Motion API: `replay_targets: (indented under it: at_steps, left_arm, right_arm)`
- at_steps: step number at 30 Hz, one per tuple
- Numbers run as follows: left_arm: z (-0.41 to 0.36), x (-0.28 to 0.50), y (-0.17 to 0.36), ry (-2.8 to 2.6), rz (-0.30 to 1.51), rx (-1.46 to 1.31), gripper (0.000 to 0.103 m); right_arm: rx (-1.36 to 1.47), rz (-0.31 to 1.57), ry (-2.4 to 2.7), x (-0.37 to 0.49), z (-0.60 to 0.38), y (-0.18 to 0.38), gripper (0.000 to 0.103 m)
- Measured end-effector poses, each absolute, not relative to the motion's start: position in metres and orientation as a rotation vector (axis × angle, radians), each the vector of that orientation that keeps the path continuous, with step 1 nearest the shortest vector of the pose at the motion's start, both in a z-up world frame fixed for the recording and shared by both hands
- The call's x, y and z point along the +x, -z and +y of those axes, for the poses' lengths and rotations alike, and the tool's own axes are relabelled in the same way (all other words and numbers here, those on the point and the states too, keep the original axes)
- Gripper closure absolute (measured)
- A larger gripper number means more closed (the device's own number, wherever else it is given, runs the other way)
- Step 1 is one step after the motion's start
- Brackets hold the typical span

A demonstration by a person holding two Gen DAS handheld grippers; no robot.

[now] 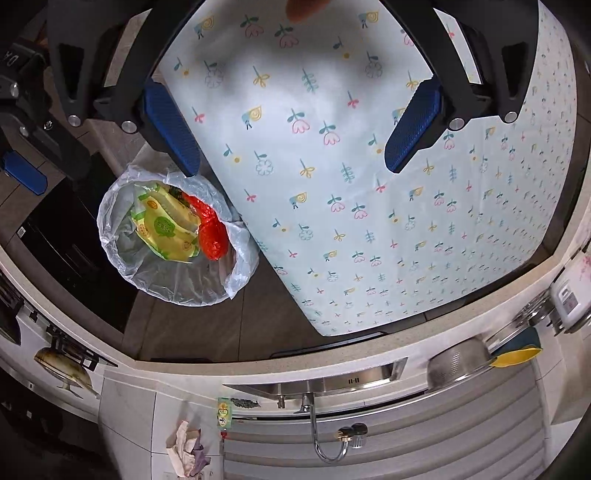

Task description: Collect trash

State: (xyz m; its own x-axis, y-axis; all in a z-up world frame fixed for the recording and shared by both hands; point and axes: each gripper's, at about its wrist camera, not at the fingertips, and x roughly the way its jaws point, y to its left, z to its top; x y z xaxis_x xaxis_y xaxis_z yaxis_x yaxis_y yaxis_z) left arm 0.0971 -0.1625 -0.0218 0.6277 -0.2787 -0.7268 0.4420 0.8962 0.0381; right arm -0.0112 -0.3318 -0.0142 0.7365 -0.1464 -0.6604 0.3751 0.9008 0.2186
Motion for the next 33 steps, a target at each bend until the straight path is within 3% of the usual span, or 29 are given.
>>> replay_targets:
  at_steps: [33]
  left_arm:
    - [-0.155, 0.067, 0.024, 0.377, 0.824, 0.208, 0.007]
  right_arm:
    - [0.276, 0.699, 0.313, -0.035, -0.316, 0.014, 0.006]
